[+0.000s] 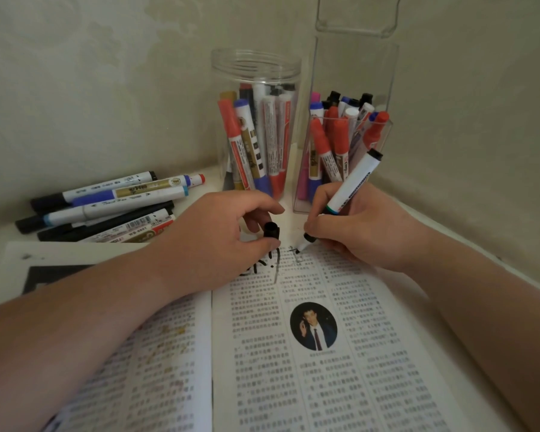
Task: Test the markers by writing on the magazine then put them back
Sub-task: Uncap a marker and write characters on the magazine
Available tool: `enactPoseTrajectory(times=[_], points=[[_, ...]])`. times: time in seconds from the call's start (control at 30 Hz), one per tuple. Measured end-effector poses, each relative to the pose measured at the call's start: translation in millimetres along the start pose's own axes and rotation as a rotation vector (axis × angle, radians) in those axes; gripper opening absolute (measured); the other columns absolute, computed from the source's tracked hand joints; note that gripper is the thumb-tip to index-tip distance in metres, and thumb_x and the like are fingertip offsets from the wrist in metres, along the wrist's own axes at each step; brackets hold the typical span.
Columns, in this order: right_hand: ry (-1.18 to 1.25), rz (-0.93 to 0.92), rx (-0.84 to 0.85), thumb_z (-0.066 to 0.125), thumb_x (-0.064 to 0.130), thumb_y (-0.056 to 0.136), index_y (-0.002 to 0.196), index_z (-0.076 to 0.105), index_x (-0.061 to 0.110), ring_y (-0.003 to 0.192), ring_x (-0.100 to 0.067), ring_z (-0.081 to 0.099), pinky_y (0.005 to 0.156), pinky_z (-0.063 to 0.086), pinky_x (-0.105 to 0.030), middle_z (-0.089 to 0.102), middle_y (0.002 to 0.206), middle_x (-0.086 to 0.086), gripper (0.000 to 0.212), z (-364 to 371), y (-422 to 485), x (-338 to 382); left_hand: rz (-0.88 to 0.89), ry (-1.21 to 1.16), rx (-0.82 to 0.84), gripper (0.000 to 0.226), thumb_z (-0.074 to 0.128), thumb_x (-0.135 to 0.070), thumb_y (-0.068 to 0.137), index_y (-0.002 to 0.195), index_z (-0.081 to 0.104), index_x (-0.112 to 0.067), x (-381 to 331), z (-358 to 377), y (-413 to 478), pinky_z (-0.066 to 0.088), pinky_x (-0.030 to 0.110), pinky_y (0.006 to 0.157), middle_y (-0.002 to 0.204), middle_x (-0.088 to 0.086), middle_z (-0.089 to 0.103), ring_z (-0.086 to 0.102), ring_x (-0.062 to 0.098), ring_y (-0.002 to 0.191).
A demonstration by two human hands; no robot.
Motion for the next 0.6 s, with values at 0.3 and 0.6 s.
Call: enactPoseTrajectory(times=[0.3,0.6], points=[[-0.065,-0.018,0.036,0.072,0.002,0.085,0.072,0.064,0.002,0.049,-0.005,0.05,0.051,0.04,-0.018,0.056,0.054,0.004,0.015,0.9,-1.9,2.4,-0.039,-0.011,0.029,0.039,0.081,-0.042,0.08,0.114,0.063,-0.045,0.5,0.7,-0.2,0.038,0.001,0.072,0.089,-0.029,0.063,0.054,-0.016,0.092],[-0.062,-0.04,0.086,0.073,0.001,0.083,0.07,0.064,0.003,0.052,-0.01,0.051,0.053,0.042,-0.022,0.058,0.058,-0.004,0.016,6.8,-4.9,5.0,-0.023,-0.013,0.022,0.033,0.084,-0.038,0.077,0.104,0.064,-0.038,-1.0,0.1,-0.5,0.037,0.0,0.073,0.087,-0.026,0.064,0.053,-0.017,0.09]])
Point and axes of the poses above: each hand's wrist, its own y-axis towards the middle knuckle, its own z-axis out of the palm, x = y × z, the point moved 5 cm from there along y, towards the middle knuckle
